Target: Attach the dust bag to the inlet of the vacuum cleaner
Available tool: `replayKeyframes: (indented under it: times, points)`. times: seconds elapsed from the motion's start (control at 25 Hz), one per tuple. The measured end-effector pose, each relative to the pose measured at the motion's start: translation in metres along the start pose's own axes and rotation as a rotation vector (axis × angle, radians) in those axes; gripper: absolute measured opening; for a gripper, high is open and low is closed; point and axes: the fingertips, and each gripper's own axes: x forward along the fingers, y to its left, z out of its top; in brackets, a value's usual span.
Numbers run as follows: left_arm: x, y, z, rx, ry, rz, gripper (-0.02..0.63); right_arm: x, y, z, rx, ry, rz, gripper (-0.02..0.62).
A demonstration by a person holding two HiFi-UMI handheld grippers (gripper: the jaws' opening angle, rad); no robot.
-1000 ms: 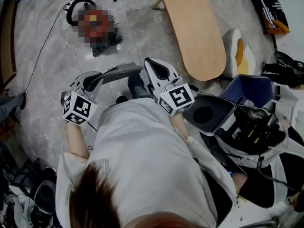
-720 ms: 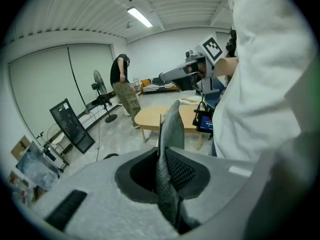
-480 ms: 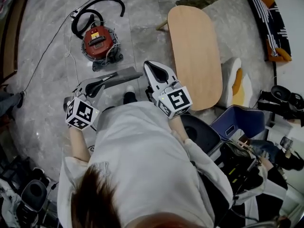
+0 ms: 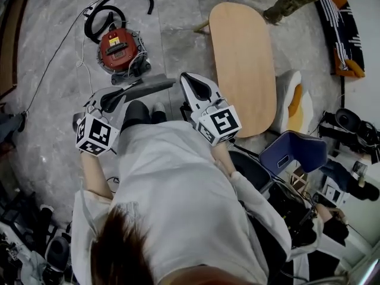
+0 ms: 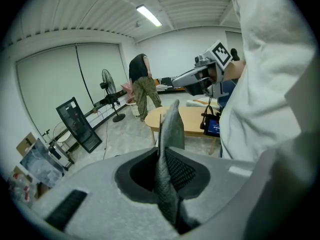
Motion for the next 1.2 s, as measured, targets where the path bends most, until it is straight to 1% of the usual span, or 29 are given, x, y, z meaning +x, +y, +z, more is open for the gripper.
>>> replayKeyframes:
  times: [0.16,0.32,0.44,0.6,0.68,0.72,0.76,0.88,1.04,1.08,1.16,1.2]
  points:
    - [0.005,0.016,-0.008,-0.004,-0.010,-0.023,0.040,0.017,-0.002,0.000,0.016,0.016,-0.032,0.002]
    - [0.003,0.035,-0.020,0.001,-0.002,-0.065,0.040,0.041,0.004,0.013,0.049,0.003,-0.058,0.002]
    - [0.006,0.051,-0.030,0.019,0.001,-0.095,0.040,0.059,0.011,0.023,0.025,-0.006,-0.046,0.002]
    - [0.017,0.067,-0.044,0.041,0.002,-0.132,0.040,0.084,0.018,0.024,-0.043,0.007,-0.016,0.003]
    - [0.020,0.071,-0.044,0.059,0.002,-0.154,0.040,0.095,0.026,0.023,-0.097,0.046,0.029,0.014]
    - [0.022,0.072,-0.043,0.069,0.002,-0.165,0.040,0.101,0.029,0.020,-0.126,0.083,0.056,0.060]
    - [0.023,0.073,-0.041,0.078,0.001,-0.177,0.040,0.107,0.033,0.016,-0.156,0.129,0.080,0.080]
    - [0.030,0.074,-0.043,0.108,-0.002,-0.207,0.040,0.127,0.048,-0.007,-0.270,0.269,0.175,0.103]
    - [0.036,0.078,-0.047,0.143,-0.007,-0.223,0.040,0.151,0.070,-0.037,-0.421,0.442,0.331,0.209]
    - [0.037,0.079,-0.047,0.147,-0.006,-0.226,0.040,0.155,0.074,-0.042,-0.452,0.475,0.363,0.218]
    - [0.038,0.081,-0.046,0.154,-0.006,-0.230,0.040,0.165,0.080,-0.052,-0.520,0.519,0.409,0.216]
    - [0.039,0.083,-0.045,0.157,-0.006,-0.230,0.040,0.169,0.082,-0.056,-0.555,0.537,0.425,0.201]
